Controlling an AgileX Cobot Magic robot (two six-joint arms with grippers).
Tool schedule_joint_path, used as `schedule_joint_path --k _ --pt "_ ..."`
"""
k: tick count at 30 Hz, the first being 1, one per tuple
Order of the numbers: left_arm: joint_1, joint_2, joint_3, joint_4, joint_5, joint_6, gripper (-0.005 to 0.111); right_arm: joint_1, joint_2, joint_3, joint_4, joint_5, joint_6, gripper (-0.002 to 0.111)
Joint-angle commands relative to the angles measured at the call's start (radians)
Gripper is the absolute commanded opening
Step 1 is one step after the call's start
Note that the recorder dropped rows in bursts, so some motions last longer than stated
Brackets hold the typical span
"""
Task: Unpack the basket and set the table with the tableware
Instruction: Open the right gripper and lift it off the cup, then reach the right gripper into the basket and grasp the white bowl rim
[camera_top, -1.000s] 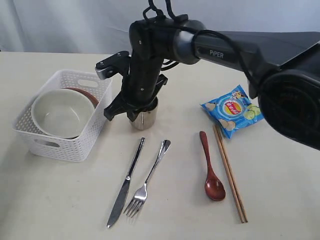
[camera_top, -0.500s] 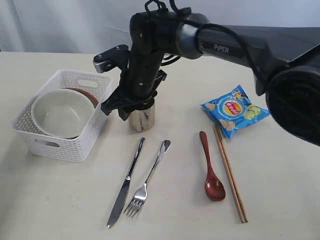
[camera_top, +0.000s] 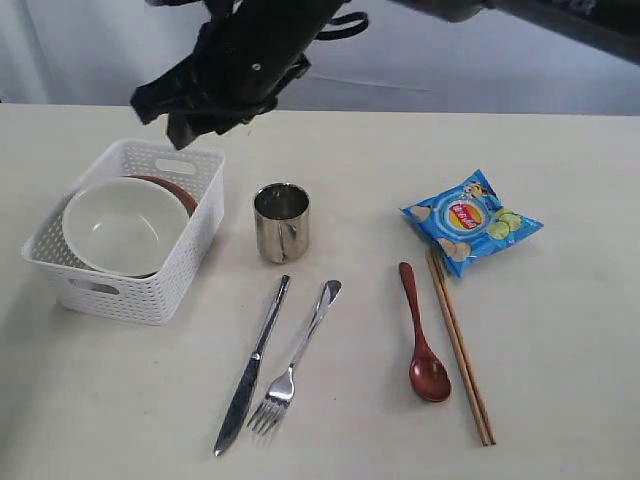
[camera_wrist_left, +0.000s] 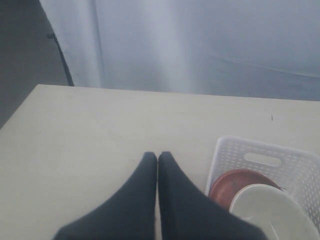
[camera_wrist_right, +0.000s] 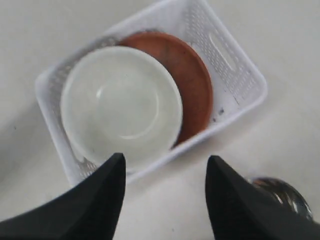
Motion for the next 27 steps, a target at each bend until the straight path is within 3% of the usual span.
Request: schedule_joint_path --k 1,7,17,27 --pt "-0.005 -0.006 0.004 -0.009 -0.001 -0.001 0.0 0.121 0.082 -0.002 0.036 -0.235 -0.014 0.048" --pt "-0.005 -0.006 0.004 -0.009 -0.001 -0.001 0.0 0.225 0.193 -0.002 0.036 -0.364 -0.01 0.048" --pt "-0.005 -0.006 0.004 -0.009 -0.001 -0.001 0.0 0.226 0.253 -0.002 0.038 -0.515 0.001 0.048" --pt "-0.005 -0.006 0.004 -0.009 -0.001 -0.001 0.0 0.226 0.299 -0.002 0.036 -0.548 0.016 0.048"
